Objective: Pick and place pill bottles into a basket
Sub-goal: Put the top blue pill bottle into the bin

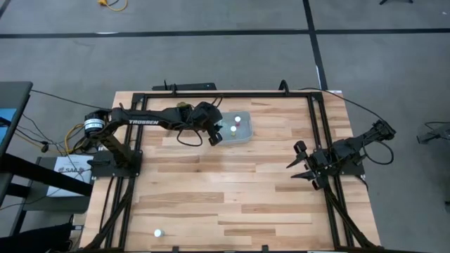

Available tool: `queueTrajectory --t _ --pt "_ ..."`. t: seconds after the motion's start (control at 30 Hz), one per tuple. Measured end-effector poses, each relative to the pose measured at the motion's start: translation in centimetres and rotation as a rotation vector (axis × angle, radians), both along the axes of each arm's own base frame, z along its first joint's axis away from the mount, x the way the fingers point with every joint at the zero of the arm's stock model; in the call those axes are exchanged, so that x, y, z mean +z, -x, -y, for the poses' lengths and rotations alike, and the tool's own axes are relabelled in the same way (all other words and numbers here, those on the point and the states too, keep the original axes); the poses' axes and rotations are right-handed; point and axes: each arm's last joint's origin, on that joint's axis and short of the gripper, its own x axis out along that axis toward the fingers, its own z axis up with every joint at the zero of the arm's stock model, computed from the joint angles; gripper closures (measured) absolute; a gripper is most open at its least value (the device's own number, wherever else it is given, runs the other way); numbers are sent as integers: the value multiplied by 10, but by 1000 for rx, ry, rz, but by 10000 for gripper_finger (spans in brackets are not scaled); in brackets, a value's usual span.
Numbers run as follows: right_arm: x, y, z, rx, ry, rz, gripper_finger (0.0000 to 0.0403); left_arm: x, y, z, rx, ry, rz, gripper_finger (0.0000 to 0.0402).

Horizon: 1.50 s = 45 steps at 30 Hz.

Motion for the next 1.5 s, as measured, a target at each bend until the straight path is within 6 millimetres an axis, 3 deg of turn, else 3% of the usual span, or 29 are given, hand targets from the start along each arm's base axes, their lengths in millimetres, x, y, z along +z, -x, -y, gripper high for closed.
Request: queueTrajectory --t 0.23,0.57,0.83,1.17,1.5 --pt "0 0 0 0 0 1 235 -24 -15 -3 -12 31 -88 304" --pt "0 0 0 0 0 0 235 -22 -46 -11 -69 58 -245 304" --pt "0 0 0 0 0 1 235 -32 -67 -15 -111 100 -378 304" --pt "0 0 0 0 -1 2 235 -34 -67 -16 -185 236 -386 304" --pt "0 0 0 0 0 0 235 -36 -67 -18 -188 241 -389 305"
